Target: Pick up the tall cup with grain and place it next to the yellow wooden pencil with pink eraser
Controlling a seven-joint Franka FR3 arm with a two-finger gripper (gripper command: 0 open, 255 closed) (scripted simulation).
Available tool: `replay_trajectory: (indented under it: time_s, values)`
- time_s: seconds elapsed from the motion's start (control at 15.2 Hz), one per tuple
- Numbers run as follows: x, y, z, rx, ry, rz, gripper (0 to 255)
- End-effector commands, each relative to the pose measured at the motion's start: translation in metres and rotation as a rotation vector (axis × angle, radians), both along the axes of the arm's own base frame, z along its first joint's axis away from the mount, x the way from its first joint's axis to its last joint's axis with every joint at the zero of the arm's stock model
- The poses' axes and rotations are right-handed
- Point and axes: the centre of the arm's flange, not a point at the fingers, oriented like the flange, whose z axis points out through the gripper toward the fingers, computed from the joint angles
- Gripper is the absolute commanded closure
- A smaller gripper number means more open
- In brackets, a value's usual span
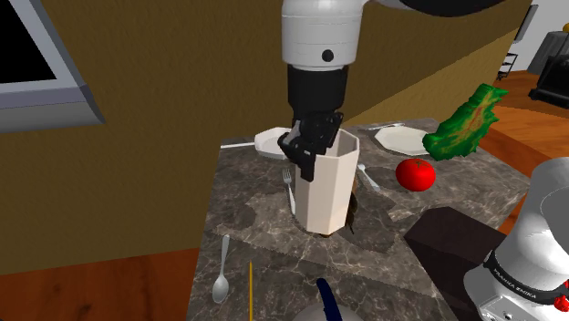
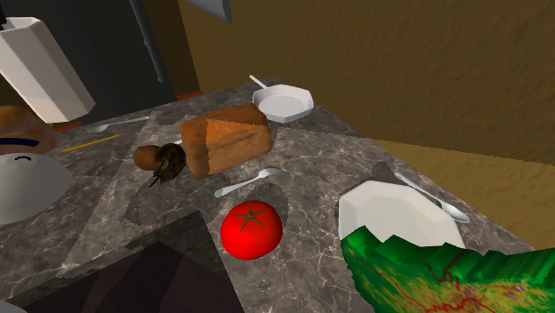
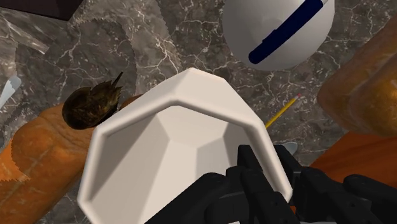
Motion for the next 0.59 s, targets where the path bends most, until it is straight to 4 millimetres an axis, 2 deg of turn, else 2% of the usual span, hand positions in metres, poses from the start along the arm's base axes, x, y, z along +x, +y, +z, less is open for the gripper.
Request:
replay_trajectory:
  time_s: [0.0, 0.53]
  values:
    - [0.000, 0.001, -0.011, 0.001, -0.001, 0.000, 255]
    - [0.000, 0.001, -0.053, 0.001, -0.001, 0.000, 255]
